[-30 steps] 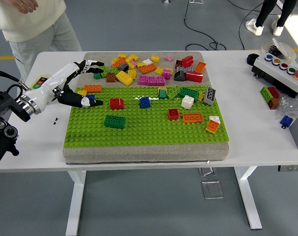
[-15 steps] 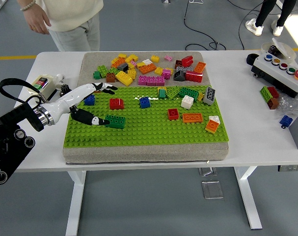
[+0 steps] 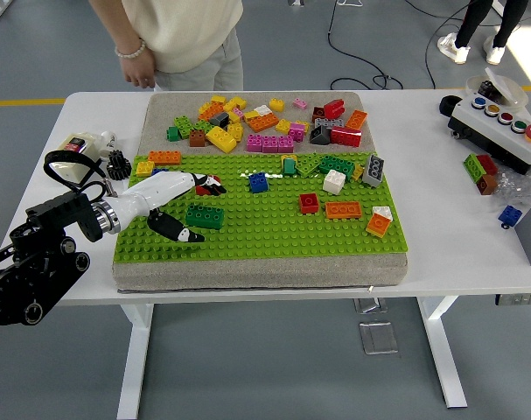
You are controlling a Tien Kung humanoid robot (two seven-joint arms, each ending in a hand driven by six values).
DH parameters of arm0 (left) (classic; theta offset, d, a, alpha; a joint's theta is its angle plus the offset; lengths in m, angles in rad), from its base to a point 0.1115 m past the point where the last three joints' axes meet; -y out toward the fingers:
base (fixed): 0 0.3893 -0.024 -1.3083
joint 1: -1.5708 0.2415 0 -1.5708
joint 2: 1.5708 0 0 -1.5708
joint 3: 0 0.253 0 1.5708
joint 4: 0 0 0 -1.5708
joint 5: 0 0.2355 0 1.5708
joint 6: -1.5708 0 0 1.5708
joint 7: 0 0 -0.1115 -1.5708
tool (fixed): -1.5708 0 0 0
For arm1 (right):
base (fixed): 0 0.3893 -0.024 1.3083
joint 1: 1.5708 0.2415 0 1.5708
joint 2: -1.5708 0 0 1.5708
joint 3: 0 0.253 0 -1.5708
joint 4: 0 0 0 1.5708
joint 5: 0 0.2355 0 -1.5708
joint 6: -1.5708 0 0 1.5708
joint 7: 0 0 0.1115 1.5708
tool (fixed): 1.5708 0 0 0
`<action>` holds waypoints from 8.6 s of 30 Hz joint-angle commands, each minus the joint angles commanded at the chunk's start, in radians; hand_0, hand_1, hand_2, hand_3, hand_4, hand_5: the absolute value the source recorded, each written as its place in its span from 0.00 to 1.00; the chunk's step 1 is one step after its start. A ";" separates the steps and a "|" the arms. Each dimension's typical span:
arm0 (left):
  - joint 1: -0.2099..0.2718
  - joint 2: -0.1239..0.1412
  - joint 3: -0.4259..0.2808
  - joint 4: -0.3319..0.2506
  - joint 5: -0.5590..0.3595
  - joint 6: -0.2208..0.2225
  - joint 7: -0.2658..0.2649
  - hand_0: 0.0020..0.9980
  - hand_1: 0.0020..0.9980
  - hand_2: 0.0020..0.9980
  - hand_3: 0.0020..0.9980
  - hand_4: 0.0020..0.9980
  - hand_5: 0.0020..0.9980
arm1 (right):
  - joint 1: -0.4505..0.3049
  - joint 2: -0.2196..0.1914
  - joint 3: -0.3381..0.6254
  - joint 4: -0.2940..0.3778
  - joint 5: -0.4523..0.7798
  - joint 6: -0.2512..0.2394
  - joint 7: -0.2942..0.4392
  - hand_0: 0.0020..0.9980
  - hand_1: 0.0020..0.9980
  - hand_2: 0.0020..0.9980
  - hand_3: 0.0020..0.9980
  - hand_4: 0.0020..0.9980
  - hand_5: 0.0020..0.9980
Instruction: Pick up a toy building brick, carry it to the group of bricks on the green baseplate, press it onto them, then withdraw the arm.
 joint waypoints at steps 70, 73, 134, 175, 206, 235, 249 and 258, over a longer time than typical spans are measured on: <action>-0.016 -0.060 -0.030 0.102 0.005 0.063 -0.006 0.60 0.58 0.57 0.53 0.65 0.00 | 0.007 -0.006 0.004 0.000 0.004 -0.003 0.005 0.76 0.68 0.72 0.64 0.91 0.50; -0.005 -0.068 -0.040 0.095 0.008 0.060 0.000 0.60 0.58 0.56 0.53 0.63 0.00 | 0.007 -0.007 0.003 0.000 0.003 -0.003 0.006 0.76 0.68 0.72 0.64 0.91 0.50; 0.089 -0.085 -0.091 0.011 0.025 0.042 0.024 0.61 0.58 0.57 0.53 0.65 0.00 | 0.002 -0.011 0.011 0.000 0.000 -0.001 0.007 0.76 0.68 0.72 0.64 0.91 0.50; 0.106 -0.069 -0.141 -0.086 0.043 -0.026 0.049 0.85 0.73 0.64 0.61 0.94 0.06 | 0.000 -0.012 0.011 0.000 0.002 0.003 0.008 0.76 0.68 0.72 0.64 0.91 0.50; 0.147 -0.036 -0.140 -0.125 0.078 -0.088 0.084 1.00 0.89 0.86 0.65 1.00 0.74 | 0.000 -0.011 0.008 0.000 0.008 0.004 0.007 0.76 0.68 0.72 0.64 0.91 0.50; 0.144 -0.055 -0.132 -0.085 0.080 -0.080 0.086 1.00 0.89 0.86 0.65 1.00 0.77 | 0.002 -0.011 0.009 0.000 0.013 0.004 0.006 0.76 0.68 0.72 0.64 0.91 0.51; 0.145 -0.055 -0.127 -0.060 0.086 -0.077 0.086 1.00 0.89 0.86 0.65 1.00 0.77 | 0.002 -0.010 0.008 0.000 0.016 0.003 0.007 0.76 0.68 0.72 0.64 0.91 0.51; 0.155 -0.050 -0.158 -0.113 0.057 -0.088 0.086 1.00 0.89 0.85 0.65 1.00 0.76 | 0.003 -0.011 0.007 0.000 0.017 0.003 0.007 0.76 0.68 0.72 0.64 0.91 0.51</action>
